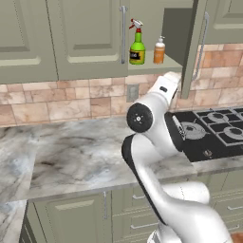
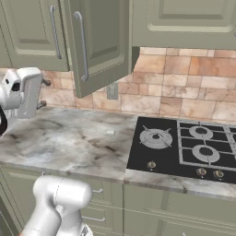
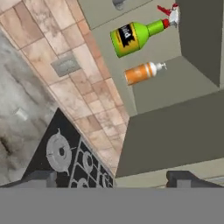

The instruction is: Pick the soap dispenser and spray from the cabinet and place them on the counter.

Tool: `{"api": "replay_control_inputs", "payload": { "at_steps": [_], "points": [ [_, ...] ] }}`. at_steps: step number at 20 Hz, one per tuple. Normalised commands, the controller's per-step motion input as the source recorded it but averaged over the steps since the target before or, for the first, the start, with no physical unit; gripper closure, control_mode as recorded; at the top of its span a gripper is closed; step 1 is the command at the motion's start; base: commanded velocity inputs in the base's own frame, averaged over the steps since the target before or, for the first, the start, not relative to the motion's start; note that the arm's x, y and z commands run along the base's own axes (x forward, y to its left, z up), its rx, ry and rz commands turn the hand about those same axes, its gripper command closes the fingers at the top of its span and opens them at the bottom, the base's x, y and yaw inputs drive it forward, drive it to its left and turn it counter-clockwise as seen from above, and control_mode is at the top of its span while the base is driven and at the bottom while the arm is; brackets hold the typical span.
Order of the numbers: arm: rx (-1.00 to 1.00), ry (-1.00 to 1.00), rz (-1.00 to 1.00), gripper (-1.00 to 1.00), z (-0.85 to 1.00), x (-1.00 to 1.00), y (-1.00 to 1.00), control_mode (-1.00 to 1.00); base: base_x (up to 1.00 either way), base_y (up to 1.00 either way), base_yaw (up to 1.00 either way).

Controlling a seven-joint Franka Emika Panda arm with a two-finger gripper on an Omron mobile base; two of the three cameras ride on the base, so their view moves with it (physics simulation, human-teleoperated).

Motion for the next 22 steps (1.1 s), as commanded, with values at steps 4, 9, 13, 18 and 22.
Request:
{"api": "replay_control_inputs", "payload": {
  "at_steps": [4,9,13,18,22],
  "points": [
    [-0.17,0.06,-0.32,-1.00,-0.01,0.67,0.00,-1.00,0.00,0.00,0.00],
    [-0.09,0.06,-0.29,-1.00,0.00,0.63,-0.18,-1.00,0.00,0.00,0.00],
    [-0.03,0.01,-0.26,-1.00,0.00,0.47,-0.49,-1.00,0.00,0.00,0.00],
    [-0.02,0.00,-0.25,-1.00,0.00,0.42,-0.54,-1.00,0.00,0.00,0.00],
    [-0.02,0.00,-0.24,-1.00,0.00,0.29,-0.61,-1.00,0.00,0.00,0.00]
  ]
}}
